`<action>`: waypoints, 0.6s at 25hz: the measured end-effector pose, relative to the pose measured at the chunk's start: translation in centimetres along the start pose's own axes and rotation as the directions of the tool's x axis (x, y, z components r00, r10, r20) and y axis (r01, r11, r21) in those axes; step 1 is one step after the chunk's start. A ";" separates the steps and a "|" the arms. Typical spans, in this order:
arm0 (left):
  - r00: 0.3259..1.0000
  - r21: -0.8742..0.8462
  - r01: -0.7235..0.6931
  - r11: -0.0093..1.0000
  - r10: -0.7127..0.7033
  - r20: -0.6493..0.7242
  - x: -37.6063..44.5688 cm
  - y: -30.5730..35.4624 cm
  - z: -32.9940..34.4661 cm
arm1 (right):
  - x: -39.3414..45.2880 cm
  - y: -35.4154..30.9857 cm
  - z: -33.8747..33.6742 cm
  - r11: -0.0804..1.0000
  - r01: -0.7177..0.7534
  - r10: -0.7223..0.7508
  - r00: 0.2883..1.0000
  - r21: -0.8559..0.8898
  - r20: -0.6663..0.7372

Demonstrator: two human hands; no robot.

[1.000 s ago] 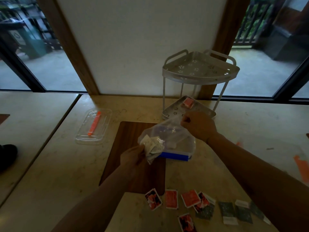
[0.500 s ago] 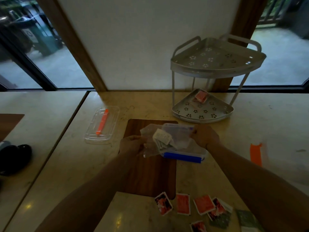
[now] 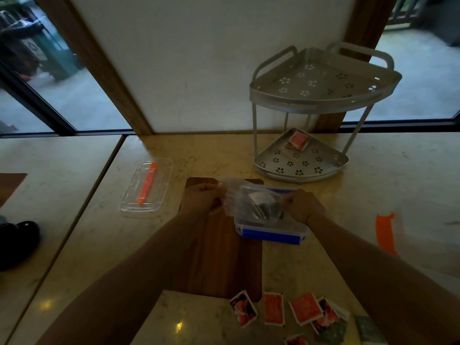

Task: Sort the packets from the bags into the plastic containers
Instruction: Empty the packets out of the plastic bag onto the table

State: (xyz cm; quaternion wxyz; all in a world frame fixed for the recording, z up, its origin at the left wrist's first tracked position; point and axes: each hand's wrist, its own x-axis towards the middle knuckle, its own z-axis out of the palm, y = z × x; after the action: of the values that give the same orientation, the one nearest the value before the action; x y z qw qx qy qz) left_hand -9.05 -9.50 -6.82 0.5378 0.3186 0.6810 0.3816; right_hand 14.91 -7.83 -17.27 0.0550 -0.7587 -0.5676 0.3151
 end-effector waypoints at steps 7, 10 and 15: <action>0.999 -0.021 -0.039 0.999 0.039 0.029 0.2 1.4 0.0 | -0.6 -0.1 -0.6 0.988 0.021 -0.020 1.000 0.155 -0.011; 0.999 -0.030 -0.043 0.999 0.044 0.032 0.0 1.4 -0.3 | -0.9 -0.5 -1.0 0.992 0.064 -0.062 0.998 0.108 -0.017; 0.998 -0.024 -0.053 0.998 0.053 0.018 -0.8 1.4 -1.0 | -1.8 -0.7 -1.5 0.985 0.079 -0.071 0.996 0.151 -0.056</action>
State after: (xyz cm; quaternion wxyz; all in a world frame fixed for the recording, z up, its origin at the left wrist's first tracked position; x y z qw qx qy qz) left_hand -9.82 -9.61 -5.10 0.5374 0.3338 0.6628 0.4007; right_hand 14.84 -8.81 -15.04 0.1392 -0.7379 -0.5682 0.3364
